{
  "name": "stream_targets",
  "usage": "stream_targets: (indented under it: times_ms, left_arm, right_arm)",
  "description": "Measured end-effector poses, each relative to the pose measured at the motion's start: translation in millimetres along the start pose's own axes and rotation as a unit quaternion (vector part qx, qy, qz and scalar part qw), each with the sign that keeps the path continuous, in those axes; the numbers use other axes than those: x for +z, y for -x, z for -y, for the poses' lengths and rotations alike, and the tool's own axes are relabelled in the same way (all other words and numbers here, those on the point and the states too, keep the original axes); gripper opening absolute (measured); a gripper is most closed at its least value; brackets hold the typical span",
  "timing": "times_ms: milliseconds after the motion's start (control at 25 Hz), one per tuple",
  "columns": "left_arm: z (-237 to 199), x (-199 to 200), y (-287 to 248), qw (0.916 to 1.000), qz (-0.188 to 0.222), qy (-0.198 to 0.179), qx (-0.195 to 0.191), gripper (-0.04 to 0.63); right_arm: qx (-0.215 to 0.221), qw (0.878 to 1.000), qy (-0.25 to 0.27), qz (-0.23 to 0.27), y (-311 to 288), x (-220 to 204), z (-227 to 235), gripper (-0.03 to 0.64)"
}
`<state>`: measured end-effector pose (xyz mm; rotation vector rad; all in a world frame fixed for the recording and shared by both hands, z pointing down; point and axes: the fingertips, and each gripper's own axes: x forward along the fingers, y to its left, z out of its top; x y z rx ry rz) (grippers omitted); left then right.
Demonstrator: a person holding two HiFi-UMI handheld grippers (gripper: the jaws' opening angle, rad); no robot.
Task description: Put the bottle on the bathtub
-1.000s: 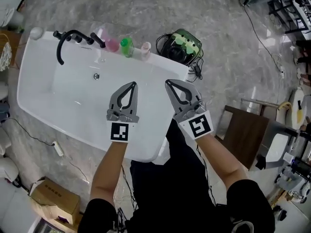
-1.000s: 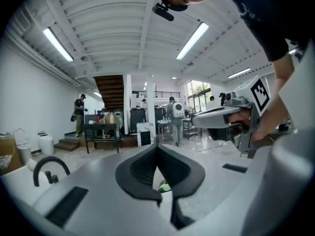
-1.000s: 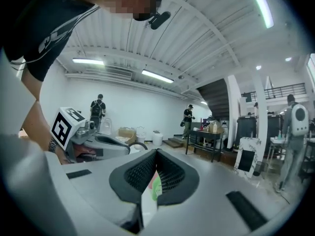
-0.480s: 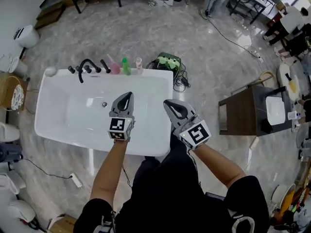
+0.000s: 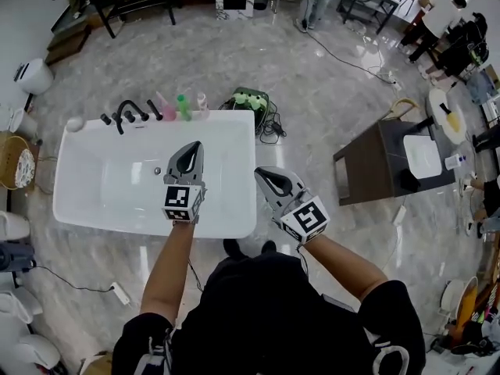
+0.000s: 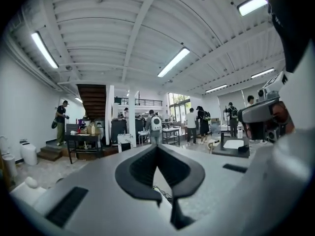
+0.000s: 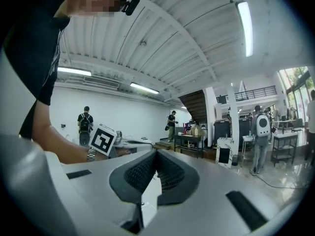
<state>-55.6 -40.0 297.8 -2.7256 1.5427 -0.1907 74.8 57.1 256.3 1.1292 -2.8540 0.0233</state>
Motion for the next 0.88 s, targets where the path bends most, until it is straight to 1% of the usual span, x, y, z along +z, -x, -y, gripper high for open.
stream_targets:
  times_ms: [120,240,360,560,680,880]
  left_arm:
    - [14.6,13.7,6.2,0.9999,0.010,-0.008,0.001,0.006]
    - [24.8,29.5,4.1,0.9994,0.028,-0.007,0.021,0.006]
    - [43.6,38.1,1.0,0.9988,0.037,-0.011,0.029,0.006]
    - [54.1,39.8,4.4,0.9987,0.036,-0.005,0.035,0.006]
    - [57.9,43.0,5.0,0.9986,0.036,-0.010,0.037,0.006]
    - [65.3,41.4,8.9,0.9987,0.034,-0.015,0.035,0.006]
  right_arm:
    - [0.012,1.000,0.005,0.007,19.1,5.3,-2.2,0.012]
    - [0.021,0.999,0.019,0.020,33.0,13.8,2.5,0.012]
    - [0.027,0.999,0.023,0.031,47.7,18.0,6.2,0.012]
    - [0.041,0.998,0.018,0.034,60.8,15.1,-1.6,0.012]
    - [0.049,0.998,0.020,0.034,64.9,14.4,-3.4,0.012]
    - [0.042,0.998,0.021,0.034,68.3,17.8,-2.4,0.012]
